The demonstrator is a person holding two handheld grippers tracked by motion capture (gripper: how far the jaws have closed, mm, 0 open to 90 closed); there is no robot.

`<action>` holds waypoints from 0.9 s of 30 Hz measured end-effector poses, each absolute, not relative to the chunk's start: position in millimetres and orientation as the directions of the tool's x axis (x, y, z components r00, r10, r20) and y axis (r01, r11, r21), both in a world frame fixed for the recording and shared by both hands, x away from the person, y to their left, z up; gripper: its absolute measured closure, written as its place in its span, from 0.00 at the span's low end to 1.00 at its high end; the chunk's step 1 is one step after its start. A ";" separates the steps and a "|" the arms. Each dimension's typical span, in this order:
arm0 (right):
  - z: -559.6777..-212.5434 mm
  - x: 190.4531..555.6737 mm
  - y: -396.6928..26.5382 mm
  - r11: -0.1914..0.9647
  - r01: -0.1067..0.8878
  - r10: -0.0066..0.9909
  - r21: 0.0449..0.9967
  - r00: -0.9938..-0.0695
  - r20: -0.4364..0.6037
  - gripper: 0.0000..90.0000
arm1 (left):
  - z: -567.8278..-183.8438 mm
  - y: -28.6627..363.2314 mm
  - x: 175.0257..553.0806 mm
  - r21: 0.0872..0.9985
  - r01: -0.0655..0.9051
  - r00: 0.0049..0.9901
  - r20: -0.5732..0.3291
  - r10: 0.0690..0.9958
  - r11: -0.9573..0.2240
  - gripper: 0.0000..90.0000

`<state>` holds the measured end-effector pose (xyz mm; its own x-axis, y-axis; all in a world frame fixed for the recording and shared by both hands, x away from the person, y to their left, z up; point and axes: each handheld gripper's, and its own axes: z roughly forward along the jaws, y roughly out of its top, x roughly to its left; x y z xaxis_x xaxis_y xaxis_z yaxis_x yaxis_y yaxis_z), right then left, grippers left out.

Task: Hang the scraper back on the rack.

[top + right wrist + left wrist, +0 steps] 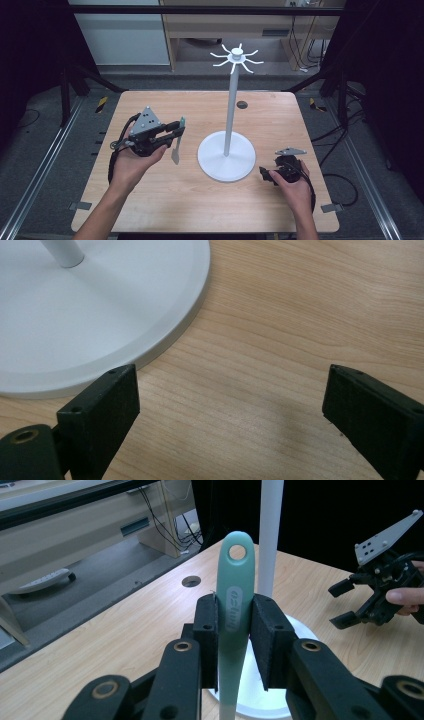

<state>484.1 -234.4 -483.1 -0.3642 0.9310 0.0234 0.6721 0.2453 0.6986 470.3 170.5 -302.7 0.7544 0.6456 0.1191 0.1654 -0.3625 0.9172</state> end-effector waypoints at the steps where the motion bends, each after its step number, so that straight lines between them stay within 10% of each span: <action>1: -482.9 484.2 -234.2 0.247 0.670 0.930 0.700 -0.367 0.023 0.09 | -301.3 170.0 470.3 0.916 0.161 0.755 0.125 0.644 -0.368 0.82; 27: -480.5 484.2 -241.3 0.224 0.659 0.935 0.718 -0.354 0.034 0.08 | -247.8 141.6 467.0 0.927 0.075 0.753 0.189 0.630 -0.368 0.82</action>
<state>484.2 -241.3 -480.5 -0.3538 0.9347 0.0338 0.6594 0.2237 0.7177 467.0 141.6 -247.8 0.7531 0.6301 0.1891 0.0751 -0.3679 0.9268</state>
